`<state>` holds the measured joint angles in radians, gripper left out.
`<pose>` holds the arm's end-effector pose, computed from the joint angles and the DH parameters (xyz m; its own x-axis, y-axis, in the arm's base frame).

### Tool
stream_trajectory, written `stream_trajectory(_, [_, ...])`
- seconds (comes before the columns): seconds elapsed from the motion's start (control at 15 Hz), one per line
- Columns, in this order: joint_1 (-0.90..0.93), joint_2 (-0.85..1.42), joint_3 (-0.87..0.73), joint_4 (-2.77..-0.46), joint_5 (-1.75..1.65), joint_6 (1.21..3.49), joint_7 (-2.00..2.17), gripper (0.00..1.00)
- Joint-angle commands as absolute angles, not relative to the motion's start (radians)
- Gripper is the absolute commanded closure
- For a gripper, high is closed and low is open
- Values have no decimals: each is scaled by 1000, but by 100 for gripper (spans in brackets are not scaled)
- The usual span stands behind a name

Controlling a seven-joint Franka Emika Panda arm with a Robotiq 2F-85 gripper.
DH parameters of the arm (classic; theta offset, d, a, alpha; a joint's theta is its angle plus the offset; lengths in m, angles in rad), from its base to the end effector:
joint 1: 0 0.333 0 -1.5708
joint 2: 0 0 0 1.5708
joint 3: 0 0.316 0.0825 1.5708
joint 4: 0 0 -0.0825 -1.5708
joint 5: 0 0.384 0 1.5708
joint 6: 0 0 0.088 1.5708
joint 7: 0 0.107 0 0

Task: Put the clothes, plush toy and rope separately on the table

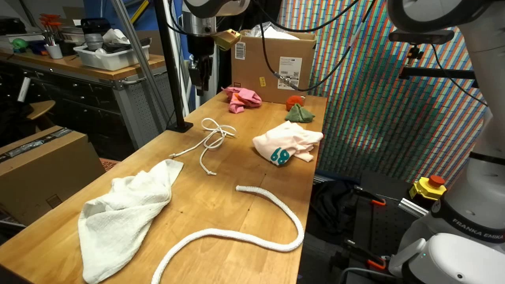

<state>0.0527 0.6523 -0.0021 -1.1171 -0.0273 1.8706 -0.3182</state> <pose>0.7476 0.0362 0.4416 0.9257 0.3682 0.0871 0.3642 -0.9295 0.0582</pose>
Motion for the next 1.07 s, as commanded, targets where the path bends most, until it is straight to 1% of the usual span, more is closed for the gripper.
stream_trajectory(0.0, [57, 578, 1, -1206, -38, 1886, -352, 18])
stream_trajectory(0.13, [49, 548, 19, -1228, -74, 1838, -350, 3])
stream_trajectory(0.2, [46, 526, 24, -1244, -82, 1811, -368, 0])
stream_trajectory(0.73, [30, 231, 26, -1432, -64, 1445, -540, 0])
stream_trajectory(1.0, [-2, 36, 40, -1598, -33, 1402, -605, 0])
